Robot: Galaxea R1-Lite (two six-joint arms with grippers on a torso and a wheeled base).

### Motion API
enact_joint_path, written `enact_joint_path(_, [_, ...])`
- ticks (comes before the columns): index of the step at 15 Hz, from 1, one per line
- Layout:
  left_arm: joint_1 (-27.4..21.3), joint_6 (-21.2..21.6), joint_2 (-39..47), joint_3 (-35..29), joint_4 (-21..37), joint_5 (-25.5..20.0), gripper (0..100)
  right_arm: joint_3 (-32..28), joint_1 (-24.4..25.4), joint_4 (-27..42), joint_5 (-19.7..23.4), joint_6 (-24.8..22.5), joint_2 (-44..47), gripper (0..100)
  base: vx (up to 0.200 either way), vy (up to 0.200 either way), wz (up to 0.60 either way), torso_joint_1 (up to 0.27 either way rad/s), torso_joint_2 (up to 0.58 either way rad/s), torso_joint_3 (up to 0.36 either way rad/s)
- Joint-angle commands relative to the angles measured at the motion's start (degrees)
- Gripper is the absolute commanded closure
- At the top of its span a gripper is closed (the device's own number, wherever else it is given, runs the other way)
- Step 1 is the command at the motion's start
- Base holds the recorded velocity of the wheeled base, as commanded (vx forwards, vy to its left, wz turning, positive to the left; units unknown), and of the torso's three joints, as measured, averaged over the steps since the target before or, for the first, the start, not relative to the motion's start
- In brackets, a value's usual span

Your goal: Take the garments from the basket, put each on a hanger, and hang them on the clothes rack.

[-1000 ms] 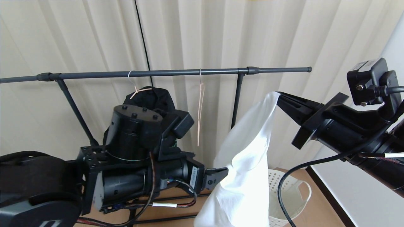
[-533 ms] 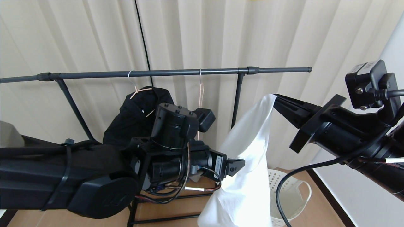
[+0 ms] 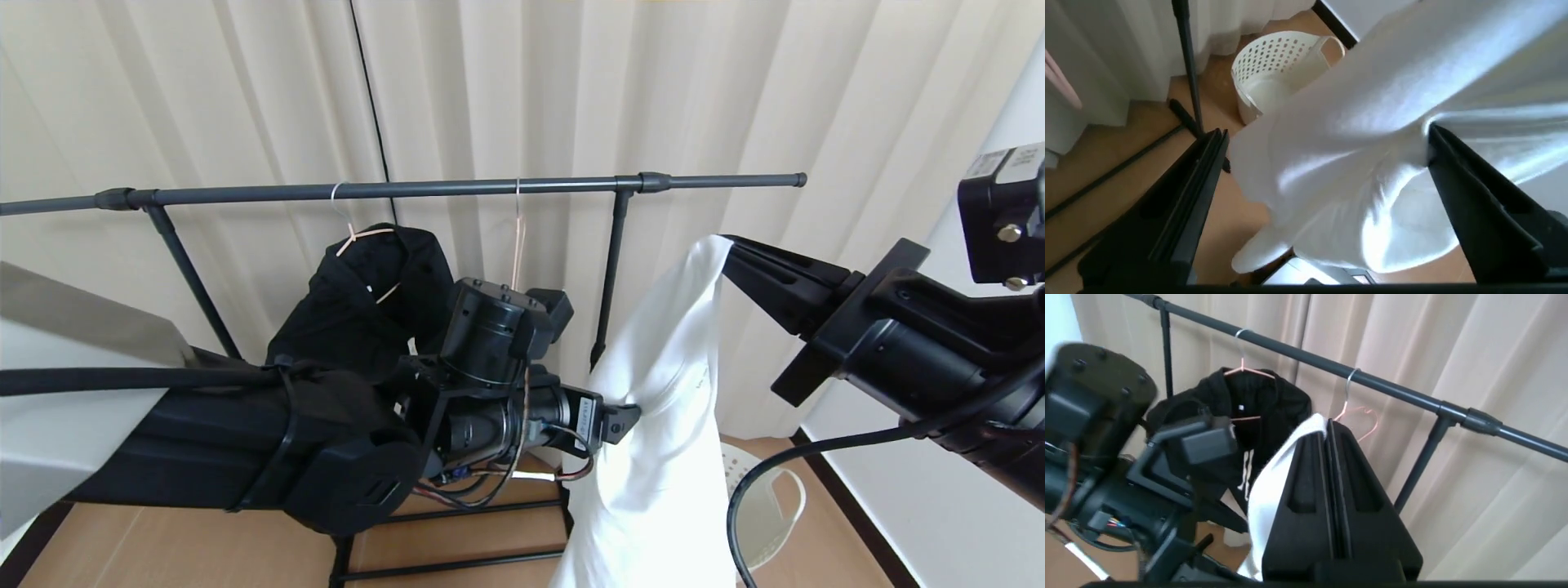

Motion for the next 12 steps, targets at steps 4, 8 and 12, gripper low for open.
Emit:
enact_joint_path(4, [0.93, -0.03, 2.79, -1.58, -0.15, 0.15, 0, 0.82, 3.25, -0.02, -1.69, -0.06, -2.56, 100, 0.0, 0.0, 0.0, 0.0, 0.0, 0.0])
enact_joint_path(8, [1.55, 0.14, 4.46, -1.93, -1.03, 0.24, 0, 0.91, 3.52, -0.02, -2.22, -0.14, -3.0, 100, 0.0, 0.0, 0.0, 0.0, 0.0, 0.0])
enact_joint_path(12, [2.16, 0.49, 4.2, -0.26, -1.11, 2.18, 0, 0.47, 2.99, -0.02, -2.22, -0.14, -3.53, 100, 0.0, 0.0, 0.0, 0.0, 0.0, 0.0])
